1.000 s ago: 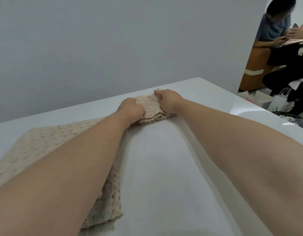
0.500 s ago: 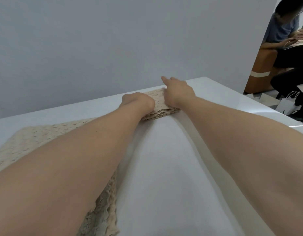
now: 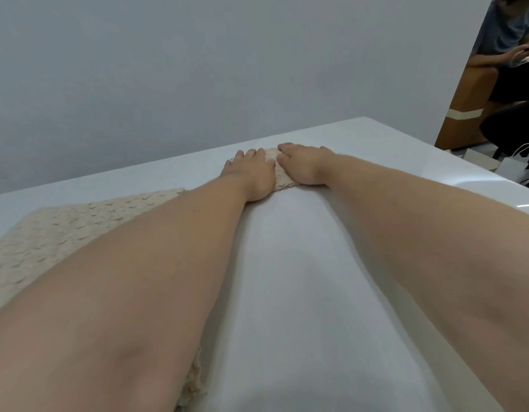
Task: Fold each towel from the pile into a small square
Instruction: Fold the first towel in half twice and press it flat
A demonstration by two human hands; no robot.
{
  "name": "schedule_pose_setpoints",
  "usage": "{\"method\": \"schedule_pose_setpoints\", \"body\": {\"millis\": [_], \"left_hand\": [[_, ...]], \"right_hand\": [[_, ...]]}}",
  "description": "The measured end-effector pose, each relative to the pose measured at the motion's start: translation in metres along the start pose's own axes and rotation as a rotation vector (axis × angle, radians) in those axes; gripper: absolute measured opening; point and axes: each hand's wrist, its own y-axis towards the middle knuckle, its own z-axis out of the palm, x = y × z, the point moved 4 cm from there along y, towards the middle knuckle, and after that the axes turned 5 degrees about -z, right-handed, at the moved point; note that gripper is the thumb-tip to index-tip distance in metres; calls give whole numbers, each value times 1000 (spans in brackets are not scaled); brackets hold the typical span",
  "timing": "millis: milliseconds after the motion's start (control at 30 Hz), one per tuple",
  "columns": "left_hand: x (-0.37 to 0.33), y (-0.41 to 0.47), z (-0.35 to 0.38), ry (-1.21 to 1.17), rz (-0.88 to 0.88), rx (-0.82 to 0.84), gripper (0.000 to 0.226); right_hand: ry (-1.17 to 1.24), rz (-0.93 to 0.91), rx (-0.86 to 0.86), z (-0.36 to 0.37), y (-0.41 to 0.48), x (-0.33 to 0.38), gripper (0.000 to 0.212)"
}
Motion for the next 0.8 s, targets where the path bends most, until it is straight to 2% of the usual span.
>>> {"method": "schedule_pose_setpoints", "body": {"millis": [200,733,800], "left_hand": [[1,-4,2,-40,-86,19,64],[5,-5,4,-132,-94,-43,66],[5,-11,1,-196,-100,-68,67]], "right_hand": [[29,29,0,4,2,3,59],[103,10,-49,3,0,-1,59],[116,-9,-109,2,-4,0,59]]}}
